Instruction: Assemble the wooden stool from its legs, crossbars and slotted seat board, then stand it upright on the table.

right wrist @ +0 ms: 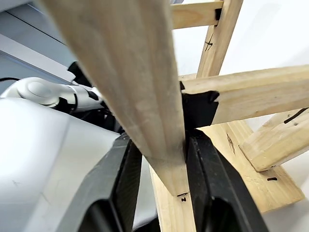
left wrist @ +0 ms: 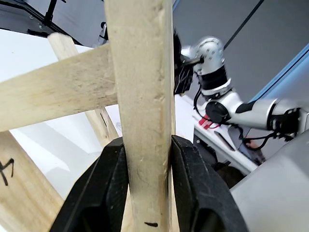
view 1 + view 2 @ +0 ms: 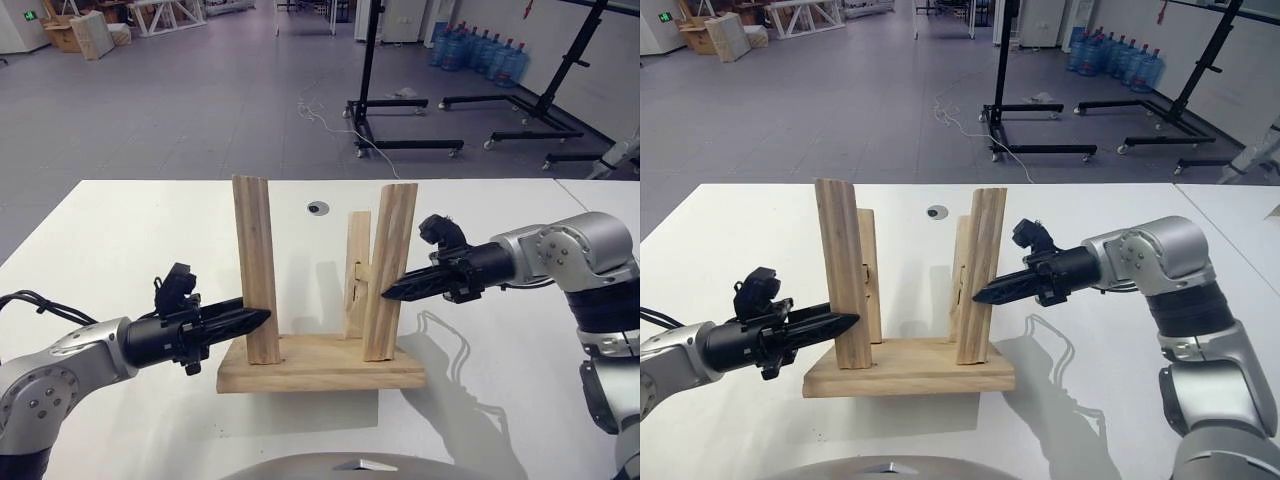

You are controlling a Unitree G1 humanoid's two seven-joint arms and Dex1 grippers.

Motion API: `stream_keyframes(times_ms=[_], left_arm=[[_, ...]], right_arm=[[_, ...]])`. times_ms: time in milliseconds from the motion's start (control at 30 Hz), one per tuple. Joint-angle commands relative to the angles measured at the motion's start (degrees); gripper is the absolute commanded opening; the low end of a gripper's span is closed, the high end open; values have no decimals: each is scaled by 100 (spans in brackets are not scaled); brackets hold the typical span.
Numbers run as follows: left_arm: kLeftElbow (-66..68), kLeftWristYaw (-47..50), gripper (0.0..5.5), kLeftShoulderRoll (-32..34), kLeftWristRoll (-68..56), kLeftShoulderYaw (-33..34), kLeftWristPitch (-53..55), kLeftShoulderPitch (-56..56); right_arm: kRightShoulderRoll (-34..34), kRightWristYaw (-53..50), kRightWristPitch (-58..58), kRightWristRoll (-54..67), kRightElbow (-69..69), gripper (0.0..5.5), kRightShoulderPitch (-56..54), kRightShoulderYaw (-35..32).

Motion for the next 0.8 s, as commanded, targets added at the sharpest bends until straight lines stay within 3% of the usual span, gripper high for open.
stream_keyframes(times_ms=[33,300,567,667,800], left_arm=[[204,21,122,-15,-65,-130,185,-157],[984,-108,122,-213,453,-467,185,-22],[2055,-316,239,-133,670,-231,227,-508],[2183,-362,279,-136,741,-176,268,-595],[2153,-354,285,-197,766,-50,227,-687]], right_arm=[[333,-310,318,-50,372,121,-187,537],[322,-131,11,-132,900,118,-552,942],[414,-146,-439,-353,1414,243,-750,963],[453,-75,-702,-558,1905,247,-958,980],[358,170,-572,-543,2234,247,-1184,899]])
